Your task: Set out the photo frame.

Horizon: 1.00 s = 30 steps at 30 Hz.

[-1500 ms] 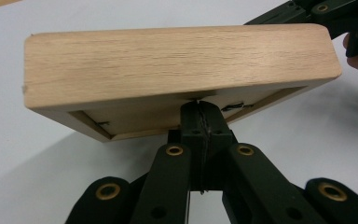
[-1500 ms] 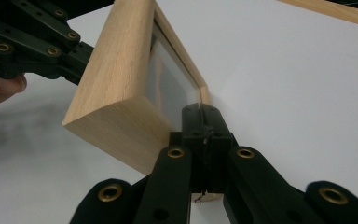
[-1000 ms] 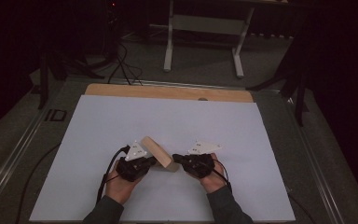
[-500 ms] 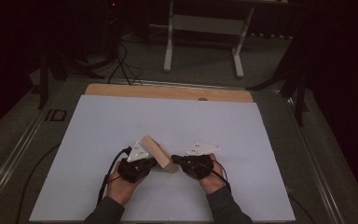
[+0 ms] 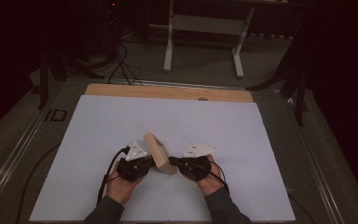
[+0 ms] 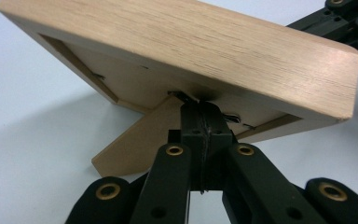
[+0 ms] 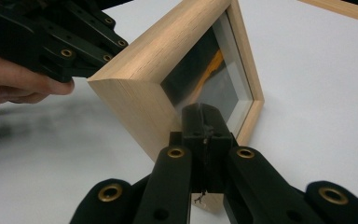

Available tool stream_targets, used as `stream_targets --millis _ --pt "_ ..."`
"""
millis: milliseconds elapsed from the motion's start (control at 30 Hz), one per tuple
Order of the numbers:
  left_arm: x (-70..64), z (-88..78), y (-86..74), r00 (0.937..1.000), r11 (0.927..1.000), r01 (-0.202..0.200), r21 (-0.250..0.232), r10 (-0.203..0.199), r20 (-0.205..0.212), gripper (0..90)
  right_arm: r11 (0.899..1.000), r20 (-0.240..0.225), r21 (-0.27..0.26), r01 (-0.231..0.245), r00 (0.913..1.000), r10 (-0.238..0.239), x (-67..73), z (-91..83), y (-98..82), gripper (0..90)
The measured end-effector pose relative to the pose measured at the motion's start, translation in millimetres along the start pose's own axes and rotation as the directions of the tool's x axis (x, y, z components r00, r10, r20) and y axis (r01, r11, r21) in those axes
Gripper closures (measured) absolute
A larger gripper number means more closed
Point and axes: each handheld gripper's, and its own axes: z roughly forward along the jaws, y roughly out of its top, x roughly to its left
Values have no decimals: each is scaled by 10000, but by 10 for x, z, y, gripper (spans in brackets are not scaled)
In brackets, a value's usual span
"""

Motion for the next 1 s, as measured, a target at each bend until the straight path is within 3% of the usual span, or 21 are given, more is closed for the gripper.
stream_targets --millis 1000 --pt "144 -3 -48 9978 9977 648 -204 -650 -105 897 9987 -447 415 300 9986 -282 146 168 -36 898"
